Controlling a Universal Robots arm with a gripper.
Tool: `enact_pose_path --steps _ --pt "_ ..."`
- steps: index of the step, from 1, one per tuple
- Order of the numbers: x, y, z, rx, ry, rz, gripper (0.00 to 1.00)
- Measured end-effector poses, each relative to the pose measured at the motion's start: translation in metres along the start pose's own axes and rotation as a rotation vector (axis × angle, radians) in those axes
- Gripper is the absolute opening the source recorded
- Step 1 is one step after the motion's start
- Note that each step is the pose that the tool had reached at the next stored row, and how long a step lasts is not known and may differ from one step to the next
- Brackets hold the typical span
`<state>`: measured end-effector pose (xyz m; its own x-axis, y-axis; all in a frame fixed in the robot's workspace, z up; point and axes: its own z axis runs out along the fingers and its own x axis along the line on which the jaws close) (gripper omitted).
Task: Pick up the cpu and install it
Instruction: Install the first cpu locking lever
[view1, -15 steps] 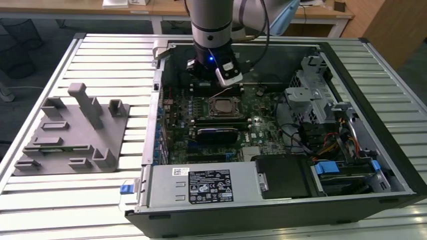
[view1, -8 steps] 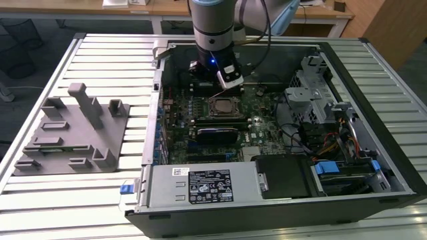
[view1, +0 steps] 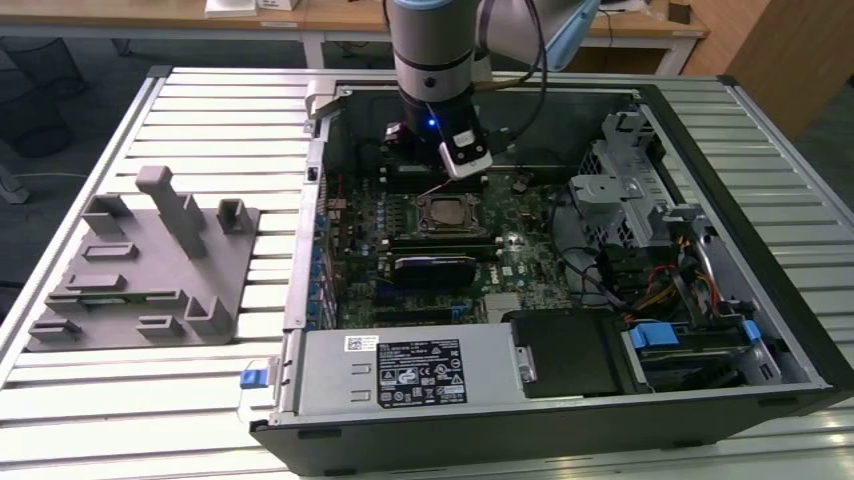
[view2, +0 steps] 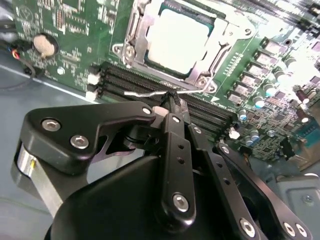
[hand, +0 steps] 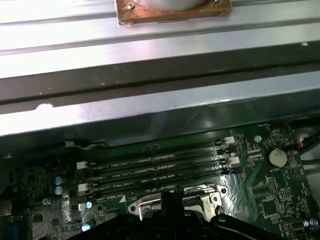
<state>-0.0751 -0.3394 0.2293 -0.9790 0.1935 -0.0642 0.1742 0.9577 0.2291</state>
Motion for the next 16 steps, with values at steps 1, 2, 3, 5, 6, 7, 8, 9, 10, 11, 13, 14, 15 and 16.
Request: enact_pose_path --steps 1,2,3,5,6,7,8,9,10,11,13,14,15,16 --pt "0.0 0.0 0.0001 0.0031 -0.0021 0.006 0.11" --pt "0.0 -0.0001 0.0004 0.0037 -0.0035 0.01 0.11" --pt "-0.0002 -0.0001 0.0008 0.0038 -0.0045 0.014 0.11" --pt "-0.0005 -0.0003 0.0018 0.0041 -0.0056 0.017 0.11" --pt "-0.0007 -0.0004 0.0025 0.004 -0.0059 0.017 0.11" --pt "-0.0009 -0.0005 0.0033 0.0038 -0.0061 0.017 0.11" --pt "-0.001 -0.0006 0.0041 0.0036 -0.0062 0.017 0.11" --pt "-0.001 -0.0006 0.0051 0.0034 -0.0062 0.017 0.11" --pt "-0.001 -0.0005 0.006 0.0032 -0.0065 0.017 0.11" --pt "-0.0009 -0.0003 0.007 0.0031 -0.0065 0.016 0.11" --pt "-0.0009 0.0006 0.0085 0.003 -0.006 0.014 0.11" --pt "-0.0014 0.0015 0.0093 0.0028 -0.0059 0.013 0.11" --pt "-0.0023 0.0024 0.0101 0.0028 -0.0057 0.013 0.11" --pt "-0.0035 0.0033 0.0108 0.0028 -0.0057 0.013 0.11"
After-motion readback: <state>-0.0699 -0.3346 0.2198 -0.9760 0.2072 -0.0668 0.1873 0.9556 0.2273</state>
